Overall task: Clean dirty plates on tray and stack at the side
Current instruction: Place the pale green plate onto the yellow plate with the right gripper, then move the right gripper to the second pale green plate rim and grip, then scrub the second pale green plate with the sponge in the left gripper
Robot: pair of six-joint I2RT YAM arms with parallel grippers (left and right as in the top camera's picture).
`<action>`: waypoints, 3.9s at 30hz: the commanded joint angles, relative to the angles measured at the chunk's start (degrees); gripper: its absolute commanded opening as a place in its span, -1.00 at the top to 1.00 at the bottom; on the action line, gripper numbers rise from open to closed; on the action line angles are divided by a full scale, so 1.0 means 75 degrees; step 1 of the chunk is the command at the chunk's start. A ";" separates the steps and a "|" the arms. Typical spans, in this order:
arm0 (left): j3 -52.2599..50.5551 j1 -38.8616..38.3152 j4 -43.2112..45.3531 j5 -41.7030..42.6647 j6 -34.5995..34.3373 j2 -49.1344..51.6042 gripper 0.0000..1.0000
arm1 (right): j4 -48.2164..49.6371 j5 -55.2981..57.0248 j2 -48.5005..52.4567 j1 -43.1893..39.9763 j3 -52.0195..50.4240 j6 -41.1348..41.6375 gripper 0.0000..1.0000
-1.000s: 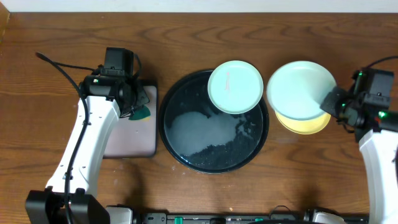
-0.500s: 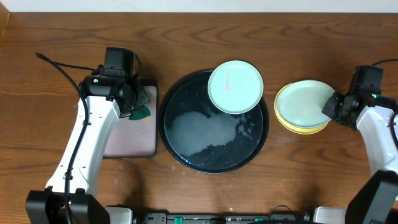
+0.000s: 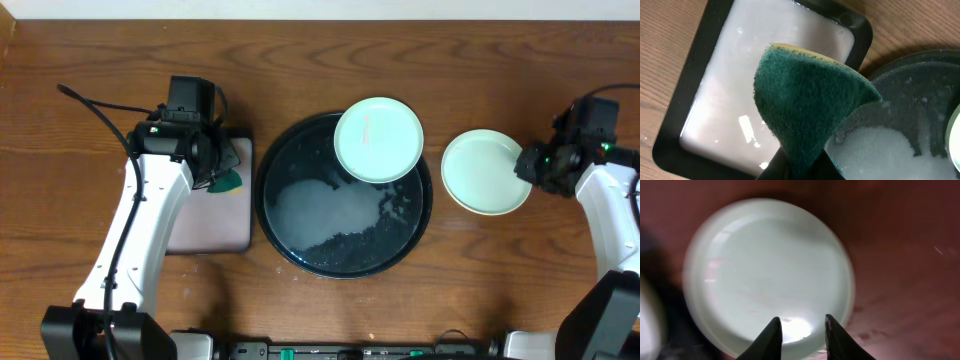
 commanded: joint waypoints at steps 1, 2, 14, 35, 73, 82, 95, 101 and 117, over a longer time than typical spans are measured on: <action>0.0096 0.0020 0.0009 -0.0090 0.0070 -0.0035 0.85 | -0.0125 -0.0921 0.0009 0.0484 0.0697 -0.0647 0.45; 0.0096 0.0020 0.0009 -0.0090 0.0070 -0.0035 0.85 | -0.0189 -0.0918 0.0015 0.0644 0.0863 -0.0726 0.44; 0.0093 0.0020 0.0009 -0.0090 0.0070 -0.0032 0.85 | -0.0539 -0.1513 0.2358 0.2343 0.3669 -0.1597 0.31; 0.0096 0.0020 0.0009 -0.0090 0.0073 -0.0032 0.85 | -0.0052 -0.2084 0.4686 0.2710 0.4039 -0.2014 0.95; 0.0082 -0.0854 0.0160 0.0341 0.0764 0.0009 0.85 | -0.0321 -0.2034 0.3818 0.4334 0.2084 0.0816 0.98; 0.0082 -0.2063 0.0627 0.0347 0.1137 0.0842 0.85 | 0.0775 -0.1358 0.3818 0.4654 0.1341 0.1635 0.98; 0.0082 -0.3089 0.2168 0.0315 0.1617 0.1711 0.85 | 0.0901 -0.1428 0.3818 0.4744 0.1306 0.1620 0.98; 0.0082 -0.3083 0.2702 0.0309 0.1853 0.1722 0.85 | 0.0810 -0.1961 0.3800 0.4741 0.1309 0.1483 0.29; 0.0082 -0.3089 0.2736 0.1102 0.3896 0.2637 0.85 | 0.0466 -0.1935 0.3780 0.5112 0.1303 0.2311 0.36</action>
